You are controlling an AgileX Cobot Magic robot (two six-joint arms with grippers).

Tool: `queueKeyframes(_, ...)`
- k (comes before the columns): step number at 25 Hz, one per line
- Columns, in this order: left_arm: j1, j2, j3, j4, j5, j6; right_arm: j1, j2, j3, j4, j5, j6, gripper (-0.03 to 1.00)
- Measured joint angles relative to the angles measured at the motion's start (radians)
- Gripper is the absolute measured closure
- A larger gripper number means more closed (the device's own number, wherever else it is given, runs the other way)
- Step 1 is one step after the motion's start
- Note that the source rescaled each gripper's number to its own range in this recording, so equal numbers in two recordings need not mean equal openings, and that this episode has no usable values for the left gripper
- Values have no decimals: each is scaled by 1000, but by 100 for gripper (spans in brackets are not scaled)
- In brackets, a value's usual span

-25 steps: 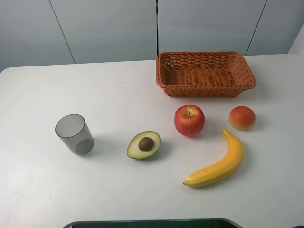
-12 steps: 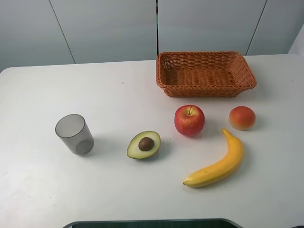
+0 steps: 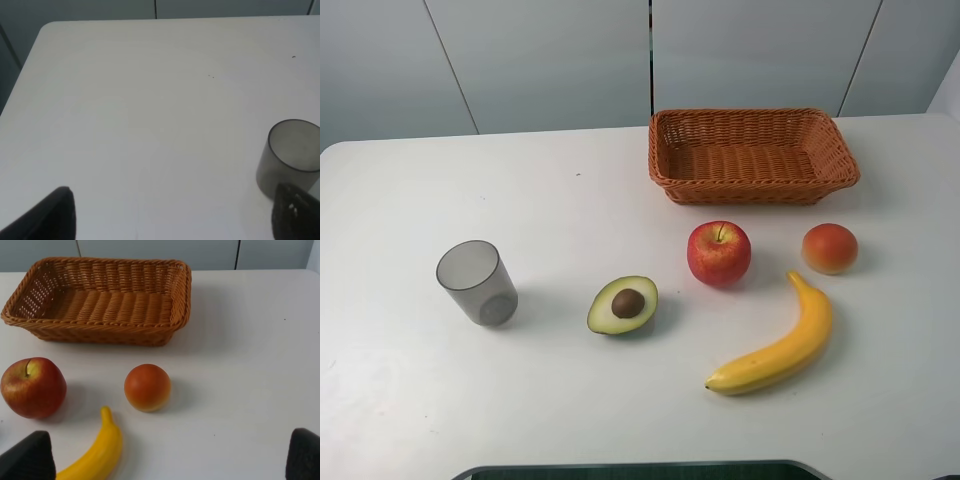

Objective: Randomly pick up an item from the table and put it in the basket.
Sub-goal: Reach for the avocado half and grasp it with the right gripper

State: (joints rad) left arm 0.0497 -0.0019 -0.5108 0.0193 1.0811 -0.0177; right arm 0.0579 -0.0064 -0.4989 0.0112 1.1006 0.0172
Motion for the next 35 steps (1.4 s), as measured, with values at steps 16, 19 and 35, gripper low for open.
queueKeyframes(16, 0, 0, 0, 0, 0, 0, 0, 287, -163, 1, 60, 14, -3)
queueKeyframes(19, 0, 0, 0, 0, 0, 0, 0, 454, -255, 16, 60, 14, -3)
queueKeyframes(35, 0, 0, 0, 0, 0, 0, 357, 1101, -413, 81, 10, 19, -3)
